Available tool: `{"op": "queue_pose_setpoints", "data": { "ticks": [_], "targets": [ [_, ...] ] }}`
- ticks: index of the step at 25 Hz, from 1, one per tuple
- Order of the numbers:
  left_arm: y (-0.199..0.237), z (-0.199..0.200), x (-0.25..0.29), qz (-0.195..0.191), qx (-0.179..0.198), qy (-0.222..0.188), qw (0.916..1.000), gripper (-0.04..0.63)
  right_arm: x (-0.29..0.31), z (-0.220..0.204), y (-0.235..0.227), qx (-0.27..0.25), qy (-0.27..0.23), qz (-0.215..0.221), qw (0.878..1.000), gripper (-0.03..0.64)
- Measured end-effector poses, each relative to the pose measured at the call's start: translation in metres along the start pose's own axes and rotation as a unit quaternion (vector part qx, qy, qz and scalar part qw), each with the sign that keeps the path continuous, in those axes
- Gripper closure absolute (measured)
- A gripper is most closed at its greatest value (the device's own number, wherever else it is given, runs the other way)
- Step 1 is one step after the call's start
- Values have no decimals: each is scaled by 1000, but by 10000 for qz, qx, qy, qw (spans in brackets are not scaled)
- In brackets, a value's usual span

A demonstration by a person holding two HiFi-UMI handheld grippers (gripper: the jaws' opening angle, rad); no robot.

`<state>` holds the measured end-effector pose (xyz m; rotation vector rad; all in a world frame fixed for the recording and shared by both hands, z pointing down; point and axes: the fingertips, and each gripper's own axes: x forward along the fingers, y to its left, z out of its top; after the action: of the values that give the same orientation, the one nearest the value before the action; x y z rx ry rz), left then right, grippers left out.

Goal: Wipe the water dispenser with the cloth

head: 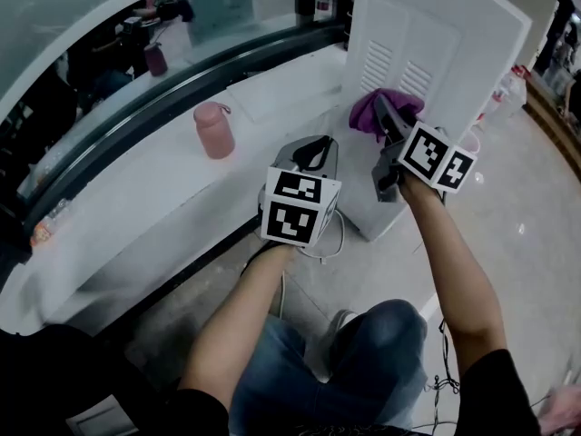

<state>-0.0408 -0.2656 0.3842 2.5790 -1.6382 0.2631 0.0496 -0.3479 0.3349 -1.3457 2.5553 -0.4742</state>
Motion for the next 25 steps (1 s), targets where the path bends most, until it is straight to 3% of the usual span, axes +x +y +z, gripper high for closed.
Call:
{"op": "queue_pose_setpoints", "data": {
  "ticks": [9, 25],
  "targets": [
    [2, -35, 7, 39, -72, 168, 9998, 557, 2, -75, -23, 29, 515, -59, 9987, 571],
    [9, -76, 11, 166, -114, 449, 9988, 557, 2, -213, -77, 812, 1222, -315, 9887, 571]
  ]
}}
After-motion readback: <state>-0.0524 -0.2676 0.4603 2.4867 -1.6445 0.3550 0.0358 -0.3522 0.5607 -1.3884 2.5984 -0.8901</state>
